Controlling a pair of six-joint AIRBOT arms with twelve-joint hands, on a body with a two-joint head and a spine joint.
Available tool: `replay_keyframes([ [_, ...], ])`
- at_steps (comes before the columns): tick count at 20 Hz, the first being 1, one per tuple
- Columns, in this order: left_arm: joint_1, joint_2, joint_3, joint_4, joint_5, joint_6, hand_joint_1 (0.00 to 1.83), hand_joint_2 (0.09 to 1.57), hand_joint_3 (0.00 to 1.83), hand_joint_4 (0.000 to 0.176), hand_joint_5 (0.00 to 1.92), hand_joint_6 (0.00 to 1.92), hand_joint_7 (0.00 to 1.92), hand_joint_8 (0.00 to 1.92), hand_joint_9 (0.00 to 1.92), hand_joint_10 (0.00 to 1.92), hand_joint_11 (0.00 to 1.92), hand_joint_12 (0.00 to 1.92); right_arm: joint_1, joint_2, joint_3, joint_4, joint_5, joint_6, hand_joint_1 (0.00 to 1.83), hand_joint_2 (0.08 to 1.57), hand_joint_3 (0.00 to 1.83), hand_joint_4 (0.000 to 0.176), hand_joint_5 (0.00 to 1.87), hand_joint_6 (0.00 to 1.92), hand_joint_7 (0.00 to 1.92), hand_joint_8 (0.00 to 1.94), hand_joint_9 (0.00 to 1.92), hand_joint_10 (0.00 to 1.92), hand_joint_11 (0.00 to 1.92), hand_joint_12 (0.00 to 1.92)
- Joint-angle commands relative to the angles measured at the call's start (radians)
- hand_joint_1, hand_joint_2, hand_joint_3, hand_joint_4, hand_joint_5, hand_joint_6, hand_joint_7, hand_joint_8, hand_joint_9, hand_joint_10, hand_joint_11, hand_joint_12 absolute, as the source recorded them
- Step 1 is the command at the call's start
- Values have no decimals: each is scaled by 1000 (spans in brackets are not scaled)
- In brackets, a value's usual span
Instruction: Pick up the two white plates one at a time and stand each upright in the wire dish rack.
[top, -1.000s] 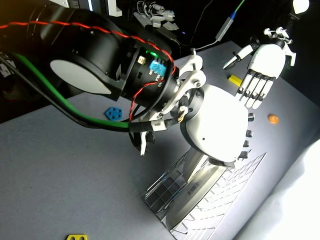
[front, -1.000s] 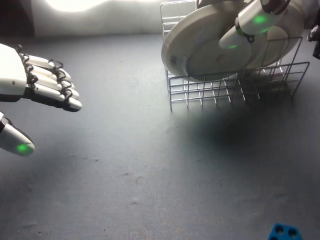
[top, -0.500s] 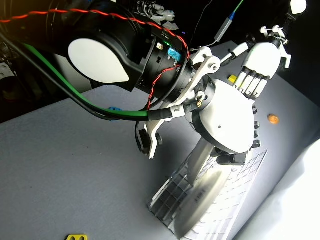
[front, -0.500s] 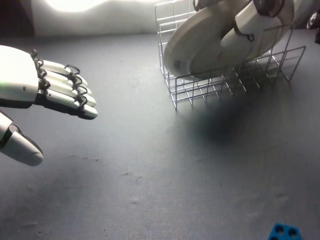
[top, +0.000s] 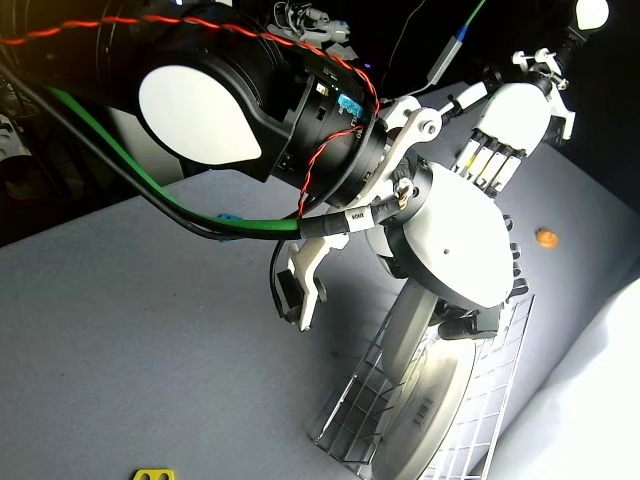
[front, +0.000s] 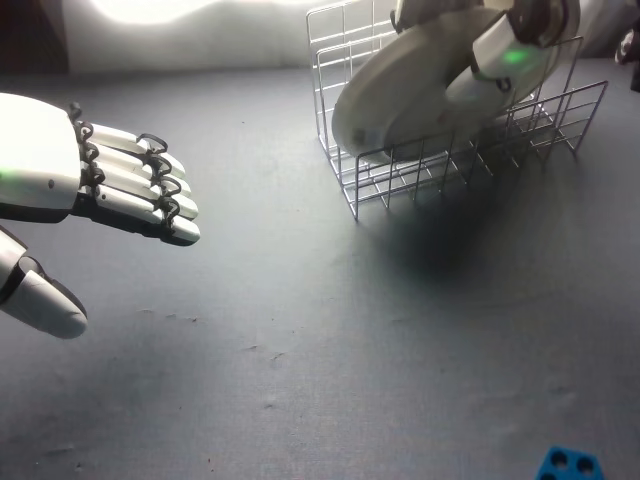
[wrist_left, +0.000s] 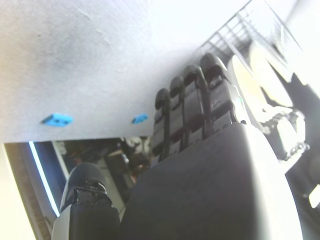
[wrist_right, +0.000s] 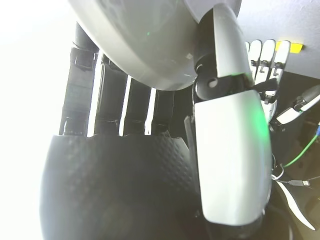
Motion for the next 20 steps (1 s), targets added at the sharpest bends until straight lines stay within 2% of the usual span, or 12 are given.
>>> replay_keyframes([
  [1,-11,11,-3,-71,-30,-1,0,1081,0,0,210,2,189,2,158,2,0,330,6,5,3,-7,137,-6,1195,1155,3,19,893,1178,933,1028,1080,314,621,1241],
  [5,-11,12,-7,-67,-30,-1,0,1079,0,0,183,0,173,1,148,1,0,336,-12,4,4,45,188,-5,1194,1156,0,24,887,1168,939,1031,1079,329,606,1258],
  [8,-11,12,-14,-67,-33,-1,0,1081,1,0,197,1,178,1,154,1,0,343,-20,-1,4,65,215,-5,1185,1174,1,20,841,1236,915,1071,1066,330,592,1261],
  [11,-12,12,-15,-67,-35,2,0,1090,4,0,187,1,170,1,150,1,0,321,-34,-7,10,84,230,-4,1166,1201,4,27,799,1299,845,1169,977,301,547,1267],
  [15,-14,12,-20,-68,-38,19,0,1089,2,0,196,3,182,3,158,4,0,330,-50,-15,21,96,242,-4,1148,1230,1,29,745,1365,791,1267,820,462,413,1377],
  [16,-16,13,-23,-68,-38,23,0,1094,3,0,191,1,175,2,151,1,0,316,-53,-16,22,95,245,-4,1095,1244,0,0,728,1357,735,765,780,465,382,1368],
  [17,-17,14,-26,-68,-40,29,0,1096,3,0,190,1,170,0,145,0,0,312,-56,-16,23,95,247,-4,1079,1253,0,0,713,1372,771,487,747,465,359,1354],
  [18,-17,16,-29,-68,-40,33,0,1090,1,0,184,0,164,0,138,0,0,295,-58,-16,24,95,247,-4,1069,1257,0,0,706,1384,800,339,725,475,343,1357],
  [19,-18,19,-33,-68,-41,37,0,1089,0,0,201,1,191,1,164,1,0,340,-63,-15,26,95,247,-4,1043,1203,0,0,586,808,805,270,708,469,325,1337],
  [20,-19,21,-37,-68,-41,40,0,1091,1,0,211,3,199,2,171,2,0,350,-65,-13,28,95,247,-4,1014,1186,0,0,609,497,812,185,692,430,301,1316],
])
